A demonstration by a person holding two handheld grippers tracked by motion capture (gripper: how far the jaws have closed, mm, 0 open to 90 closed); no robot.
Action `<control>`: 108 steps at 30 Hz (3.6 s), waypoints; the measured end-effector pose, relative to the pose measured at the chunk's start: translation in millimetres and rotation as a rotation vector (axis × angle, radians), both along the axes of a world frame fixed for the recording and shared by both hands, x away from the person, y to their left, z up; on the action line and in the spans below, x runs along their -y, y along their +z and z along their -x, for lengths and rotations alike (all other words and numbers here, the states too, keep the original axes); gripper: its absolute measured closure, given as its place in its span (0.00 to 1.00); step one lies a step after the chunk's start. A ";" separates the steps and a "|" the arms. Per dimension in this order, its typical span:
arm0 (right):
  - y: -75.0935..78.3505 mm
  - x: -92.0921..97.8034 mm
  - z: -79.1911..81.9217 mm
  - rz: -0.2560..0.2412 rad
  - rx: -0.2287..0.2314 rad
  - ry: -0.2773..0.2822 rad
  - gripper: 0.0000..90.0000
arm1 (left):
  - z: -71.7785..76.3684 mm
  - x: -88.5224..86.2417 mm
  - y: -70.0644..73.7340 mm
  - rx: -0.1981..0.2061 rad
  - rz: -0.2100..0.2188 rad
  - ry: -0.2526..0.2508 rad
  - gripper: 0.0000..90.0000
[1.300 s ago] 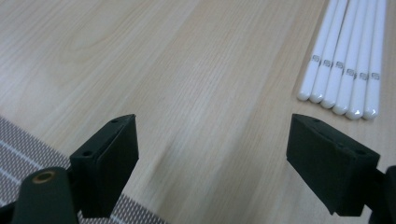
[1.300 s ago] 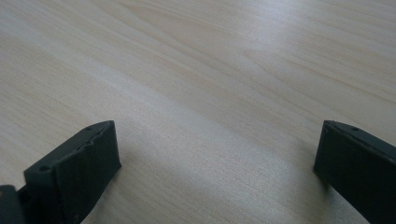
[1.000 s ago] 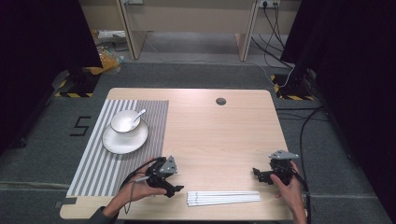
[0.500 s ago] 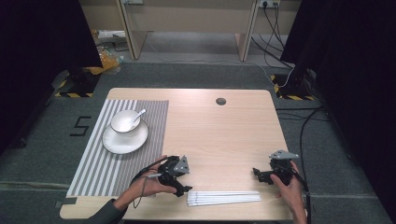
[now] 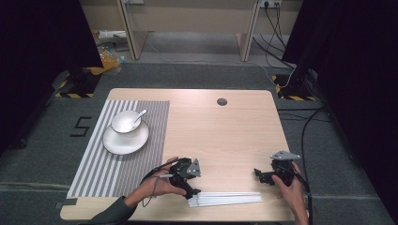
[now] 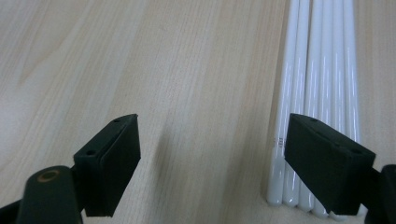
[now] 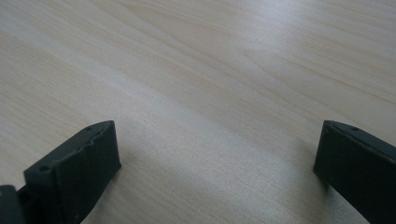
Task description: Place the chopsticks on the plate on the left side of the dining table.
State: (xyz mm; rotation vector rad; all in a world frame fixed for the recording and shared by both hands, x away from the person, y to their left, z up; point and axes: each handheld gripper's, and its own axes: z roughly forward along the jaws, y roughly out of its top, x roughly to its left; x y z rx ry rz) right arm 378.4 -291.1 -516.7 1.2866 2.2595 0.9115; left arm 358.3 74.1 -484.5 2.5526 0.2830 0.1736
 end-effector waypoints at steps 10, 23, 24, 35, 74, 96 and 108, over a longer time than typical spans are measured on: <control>0.0 0.1 0.0 0.000 0.000 0.001 0.00 | -1.7 5.8 -3.4 -0.014 -0.017 -0.012 0.20; 0.0 0.1 0.0 0.000 0.000 0.001 0.00 | -3.0 9.7 -2.9 -0.005 -0.022 -0.019 0.20; 0.0 0.1 0.0 0.000 0.000 0.001 0.00 | -2.8 10.3 -2.9 -0.006 -0.022 -0.018 0.20; 0.0 0.4 -0.1 0.001 0.001 0.004 0.00 | -3.7 13.9 -6.0 -0.014 -0.033 -0.063 0.41; -0.1 0.4 -0.1 0.000 0.003 0.004 0.00 | -21.2 -43.7 7.5 -0.013 -0.236 -0.152 0.92; 0.0 0.3 0.0 -0.001 0.001 0.004 0.00 | -32.4 -68.2 7.5 -0.010 -0.331 -0.106 0.91; -0.1 0.4 -0.1 0.000 0.003 0.005 0.00 | -31.7 -61.5 14.2 -0.002 -0.304 -0.076 0.79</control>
